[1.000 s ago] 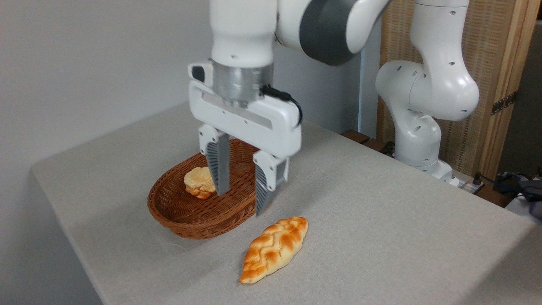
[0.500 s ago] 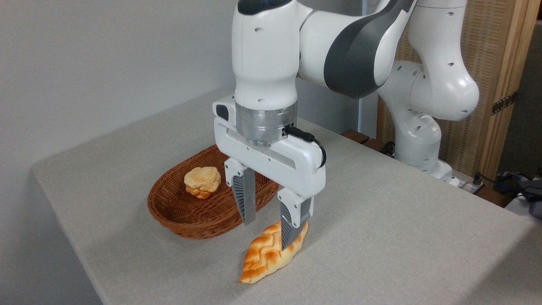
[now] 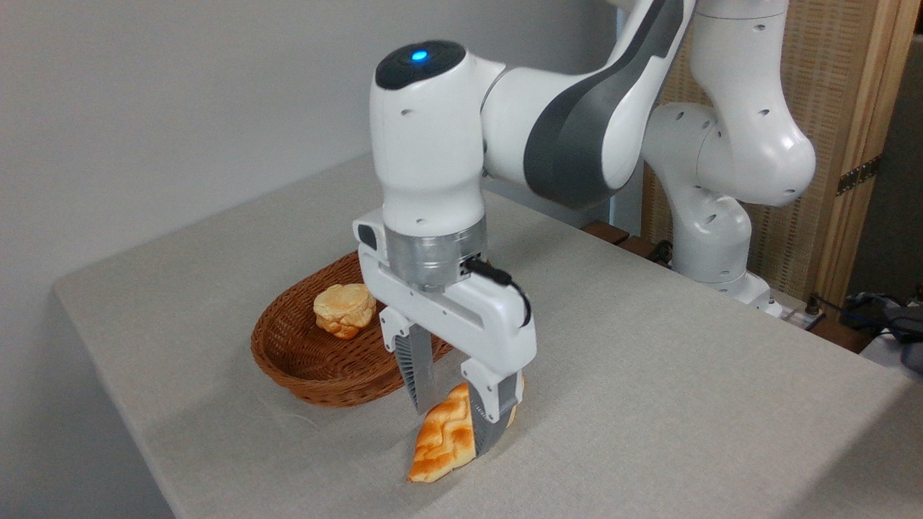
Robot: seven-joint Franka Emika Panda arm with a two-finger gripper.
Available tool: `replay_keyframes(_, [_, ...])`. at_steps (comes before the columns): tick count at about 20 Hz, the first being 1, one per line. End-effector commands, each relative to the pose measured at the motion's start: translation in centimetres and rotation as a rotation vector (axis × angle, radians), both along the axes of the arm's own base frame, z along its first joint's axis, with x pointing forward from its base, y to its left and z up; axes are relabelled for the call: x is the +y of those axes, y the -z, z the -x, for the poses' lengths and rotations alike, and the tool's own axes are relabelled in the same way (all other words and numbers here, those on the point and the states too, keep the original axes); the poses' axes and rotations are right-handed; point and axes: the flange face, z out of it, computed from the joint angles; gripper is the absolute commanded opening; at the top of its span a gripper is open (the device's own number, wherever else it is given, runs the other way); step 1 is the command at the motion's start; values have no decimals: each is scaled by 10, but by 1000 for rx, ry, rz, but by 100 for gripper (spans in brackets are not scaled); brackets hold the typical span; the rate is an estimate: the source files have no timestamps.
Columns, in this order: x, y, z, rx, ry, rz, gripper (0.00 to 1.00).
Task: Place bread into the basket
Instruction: 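Close the gripper on the braided bread loaf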
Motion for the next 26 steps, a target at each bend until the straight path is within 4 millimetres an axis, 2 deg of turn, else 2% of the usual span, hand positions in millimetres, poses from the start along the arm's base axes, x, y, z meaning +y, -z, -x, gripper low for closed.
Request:
replay_keyframes(1, [-14,12,-8,-13,38,-12,100])
replay_keyframes(5, [-26,22,-11,0,55,-7,100])
replay_keyframes(11, [-26,23,-11,2,62,-11,100])
replay_keyframes(13, [-26,25,-11,5,66,-15,97])
replay_keyframes(16, [-24,25,-11,7,65,-15,78])
replay_keyframes(17, [-24,27,-11,10,65,-15,76])
replay_keyframes(21, [-21,27,-11,11,69,-17,42])
replay_keyframes(24, [-18,28,-11,14,63,-17,27])
replay_keyframes(26, [-17,28,-10,16,61,-17,21])
